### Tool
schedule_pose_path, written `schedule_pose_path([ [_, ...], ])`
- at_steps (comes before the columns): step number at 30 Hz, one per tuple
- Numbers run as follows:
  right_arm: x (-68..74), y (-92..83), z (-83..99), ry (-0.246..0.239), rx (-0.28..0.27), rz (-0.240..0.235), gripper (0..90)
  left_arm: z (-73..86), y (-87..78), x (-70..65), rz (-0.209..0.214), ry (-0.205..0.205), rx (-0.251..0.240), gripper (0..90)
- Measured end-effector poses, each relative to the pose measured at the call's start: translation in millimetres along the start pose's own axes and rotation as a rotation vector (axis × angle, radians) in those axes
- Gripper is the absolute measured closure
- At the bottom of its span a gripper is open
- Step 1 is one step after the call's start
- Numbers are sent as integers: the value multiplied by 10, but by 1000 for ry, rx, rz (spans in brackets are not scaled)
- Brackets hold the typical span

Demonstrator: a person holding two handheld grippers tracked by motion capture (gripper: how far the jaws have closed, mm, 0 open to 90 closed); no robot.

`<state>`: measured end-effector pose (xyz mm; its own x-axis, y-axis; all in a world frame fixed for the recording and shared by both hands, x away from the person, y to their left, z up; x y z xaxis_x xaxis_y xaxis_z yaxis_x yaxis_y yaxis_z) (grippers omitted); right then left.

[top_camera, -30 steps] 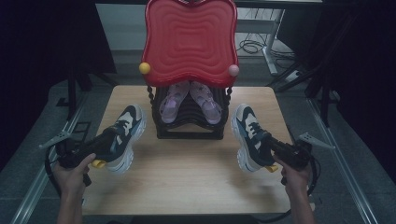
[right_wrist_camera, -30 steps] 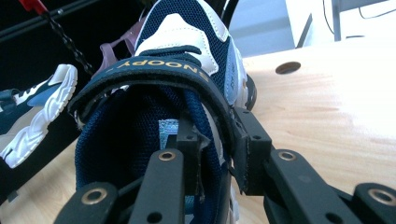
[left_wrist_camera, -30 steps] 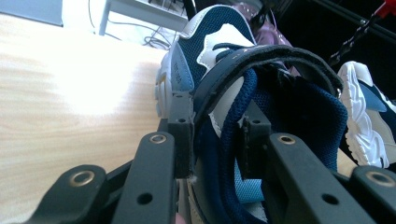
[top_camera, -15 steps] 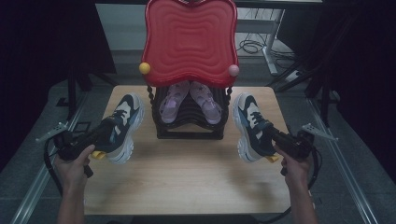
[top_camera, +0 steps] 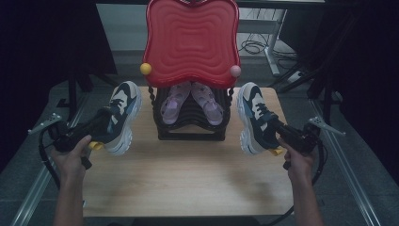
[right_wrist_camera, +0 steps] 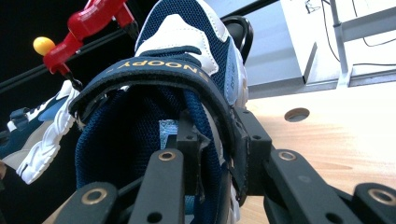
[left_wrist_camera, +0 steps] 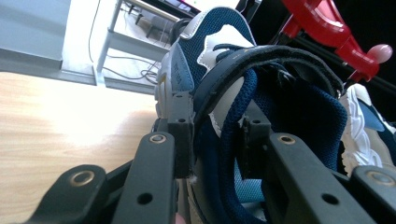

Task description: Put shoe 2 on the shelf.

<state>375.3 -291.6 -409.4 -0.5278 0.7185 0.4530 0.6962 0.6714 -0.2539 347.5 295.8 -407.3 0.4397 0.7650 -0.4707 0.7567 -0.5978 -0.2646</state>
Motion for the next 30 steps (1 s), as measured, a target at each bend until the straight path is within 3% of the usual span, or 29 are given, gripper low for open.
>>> schedule_pose_path([
  [14, 60, -18, -224, 0, -25, -8, 748, -251, -6, -82, 6, 19, -38, 720],
  [30, 87, -48, -599, 12, -76, -15, 748, -609, 82, -118, 18, 8, -69, 721],
])
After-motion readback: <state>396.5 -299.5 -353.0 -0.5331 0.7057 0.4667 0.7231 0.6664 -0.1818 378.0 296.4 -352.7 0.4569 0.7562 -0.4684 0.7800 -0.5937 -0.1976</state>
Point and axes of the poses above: each handheld gripper's, and its own axes: y roughly forward along the jaws, z roughly out of its underside, x roughly to its left, the point moved 6 cm from there along y, roughly forward along the jaws, and after that the axes turned 7 degrees about x, right-handed, at the moved point
